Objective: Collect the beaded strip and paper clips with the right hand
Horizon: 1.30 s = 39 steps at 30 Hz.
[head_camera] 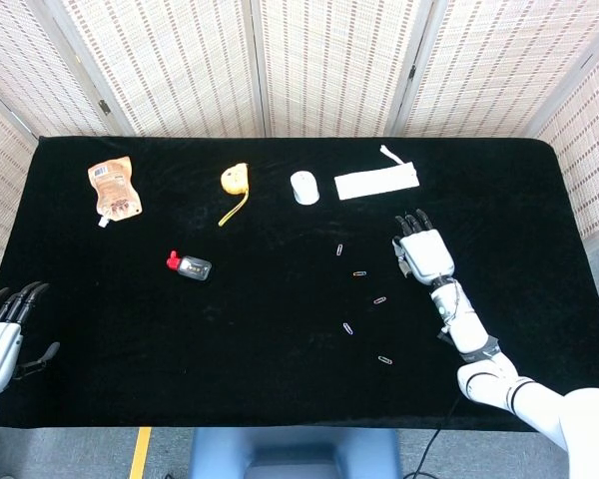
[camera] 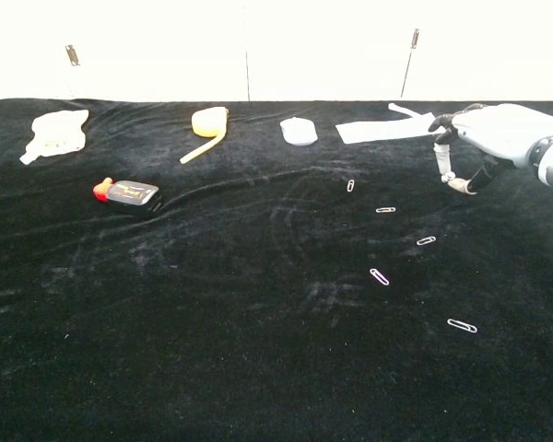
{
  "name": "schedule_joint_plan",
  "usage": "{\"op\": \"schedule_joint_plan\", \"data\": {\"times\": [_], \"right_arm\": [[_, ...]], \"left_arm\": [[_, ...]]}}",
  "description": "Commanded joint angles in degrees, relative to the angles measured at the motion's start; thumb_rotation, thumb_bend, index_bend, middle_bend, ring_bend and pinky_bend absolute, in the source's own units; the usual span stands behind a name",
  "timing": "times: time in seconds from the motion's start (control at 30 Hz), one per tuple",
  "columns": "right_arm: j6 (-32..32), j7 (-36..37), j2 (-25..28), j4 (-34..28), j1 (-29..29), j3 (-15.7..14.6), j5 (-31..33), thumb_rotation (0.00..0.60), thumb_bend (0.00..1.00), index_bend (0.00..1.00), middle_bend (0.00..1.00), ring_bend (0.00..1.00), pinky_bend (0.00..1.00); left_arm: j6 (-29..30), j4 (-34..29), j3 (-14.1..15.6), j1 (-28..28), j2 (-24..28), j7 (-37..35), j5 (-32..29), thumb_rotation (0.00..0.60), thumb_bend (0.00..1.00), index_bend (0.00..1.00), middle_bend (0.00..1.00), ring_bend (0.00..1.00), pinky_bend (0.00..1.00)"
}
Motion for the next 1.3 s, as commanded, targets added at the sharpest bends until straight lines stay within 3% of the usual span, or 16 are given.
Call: {"op": "schedule_joint_plan", "data": {"times": [0.03,0.4,0.63,1.3], "right_arm": [[0.52,-0.15,0.93,-1.73,-0.30,0.39,0.28,0.600,0.41,0.81,0.15,0.13,0.00],[-0.13,1.31,3.25,-7.98,0.16,1.69,1.27,0.600,0.41,0.81,0.15,0.15,0.00],[-4.98,4.45,4.16,-12.84,2.36,3.85,4.52,0.600,0.41,0.81,0.15,0.16,0.00],[-7.97,-5.12,-2.74,-7.78,9.83,5.68,10.88,0.600,0.41,0.81,0.15,0.15,0.00]], "left_arm": [[0.02,-0.01,0.01,0.00,-0.01,0.02,0.03,0.600,0.36,0.01,0.11,0.15,0.06],[-0.09,-0.01,-0.27,0.06,0.40,-1.33,-0.51,0.600,0.36,0.01,0.11,0.15,0.06],[1.67,-0.27,-0.74,1.25,1.64,-4.17,-1.10,0.600,0.36,0.02,0.11,0.15,0.06],[5.80,0.88,-0.19,4.22,3.19,-10.72,0.52,0.600,0.36,0.02,0.11,0.15,0.06]]}}
